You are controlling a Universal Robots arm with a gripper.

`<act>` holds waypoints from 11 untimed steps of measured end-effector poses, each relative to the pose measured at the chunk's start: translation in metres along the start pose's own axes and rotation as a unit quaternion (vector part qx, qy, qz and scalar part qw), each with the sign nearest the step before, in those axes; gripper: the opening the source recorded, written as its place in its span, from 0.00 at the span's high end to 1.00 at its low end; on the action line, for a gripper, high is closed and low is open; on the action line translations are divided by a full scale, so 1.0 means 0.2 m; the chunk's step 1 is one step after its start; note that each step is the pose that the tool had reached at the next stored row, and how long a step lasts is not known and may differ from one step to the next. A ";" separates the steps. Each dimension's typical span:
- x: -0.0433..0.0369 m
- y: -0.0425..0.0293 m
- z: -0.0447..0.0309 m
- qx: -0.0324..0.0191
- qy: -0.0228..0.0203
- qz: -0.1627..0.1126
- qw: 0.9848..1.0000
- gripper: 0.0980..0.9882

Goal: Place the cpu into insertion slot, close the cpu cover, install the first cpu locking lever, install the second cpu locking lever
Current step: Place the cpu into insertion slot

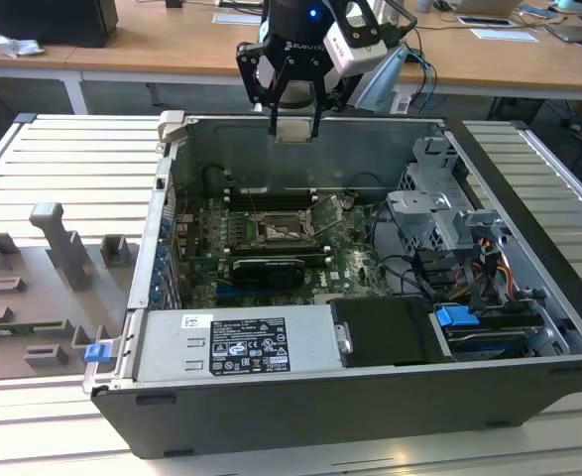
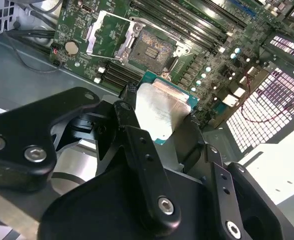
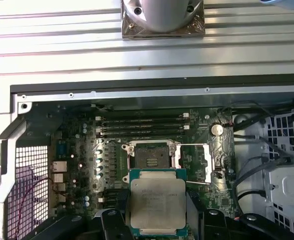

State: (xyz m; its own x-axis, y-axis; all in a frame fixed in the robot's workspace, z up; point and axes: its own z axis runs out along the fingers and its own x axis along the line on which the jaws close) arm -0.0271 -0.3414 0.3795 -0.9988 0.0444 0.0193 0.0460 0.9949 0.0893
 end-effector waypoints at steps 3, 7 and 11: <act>0.000 0.000 0.000 0.000 0.000 0.001 1.000 0.51; 0.000 0.000 0.000 0.000 0.000 0.005 1.000 0.51; 0.000 0.000 0.000 0.000 -0.001 0.007 1.000 0.51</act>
State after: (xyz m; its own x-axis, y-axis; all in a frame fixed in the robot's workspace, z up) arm -0.0272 -0.3414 0.3795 -0.9981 0.0588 0.0193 0.0603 0.9942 0.0893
